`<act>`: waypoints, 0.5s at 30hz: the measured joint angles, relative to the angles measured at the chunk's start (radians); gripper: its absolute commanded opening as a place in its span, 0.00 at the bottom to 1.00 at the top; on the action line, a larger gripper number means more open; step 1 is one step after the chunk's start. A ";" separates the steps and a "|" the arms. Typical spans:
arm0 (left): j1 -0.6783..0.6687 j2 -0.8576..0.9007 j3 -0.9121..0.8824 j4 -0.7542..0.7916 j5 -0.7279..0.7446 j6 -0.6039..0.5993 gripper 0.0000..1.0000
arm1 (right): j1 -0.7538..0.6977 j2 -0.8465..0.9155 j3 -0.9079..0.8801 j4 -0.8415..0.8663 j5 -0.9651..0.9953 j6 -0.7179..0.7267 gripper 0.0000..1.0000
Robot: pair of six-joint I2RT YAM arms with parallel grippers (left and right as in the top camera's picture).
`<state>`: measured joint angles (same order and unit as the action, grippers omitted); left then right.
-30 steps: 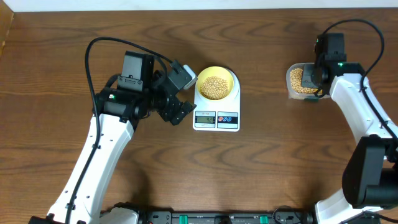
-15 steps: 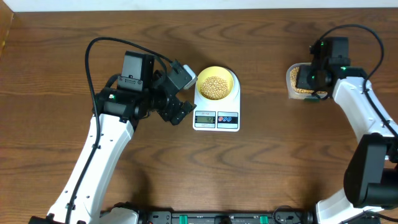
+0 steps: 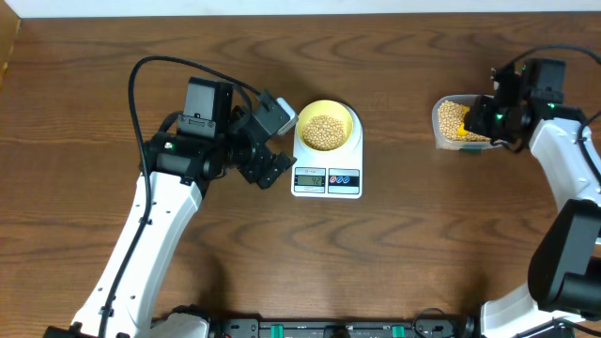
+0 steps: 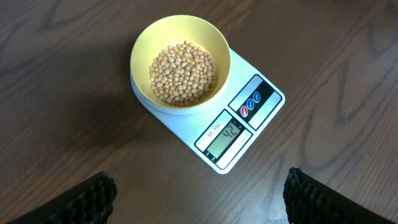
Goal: Scoop item into bowl and weigh 50g on scale
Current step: 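Lower the scoop into the soybeans and drag it to scoop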
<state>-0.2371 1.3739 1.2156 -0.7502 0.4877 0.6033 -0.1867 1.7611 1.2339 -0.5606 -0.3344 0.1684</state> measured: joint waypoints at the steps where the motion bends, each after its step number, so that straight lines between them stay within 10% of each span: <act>1: 0.000 0.000 0.000 0.000 0.000 0.000 0.88 | -0.008 0.000 0.000 -0.010 -0.009 0.000 0.01; 15: 0.000 0.000 0.000 0.000 0.000 0.000 0.88 | -0.154 0.000 0.000 -0.026 -0.251 0.026 0.01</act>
<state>-0.2371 1.3739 1.2156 -0.7506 0.4877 0.6033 -0.3412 1.7611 1.2339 -0.5865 -0.5850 0.1944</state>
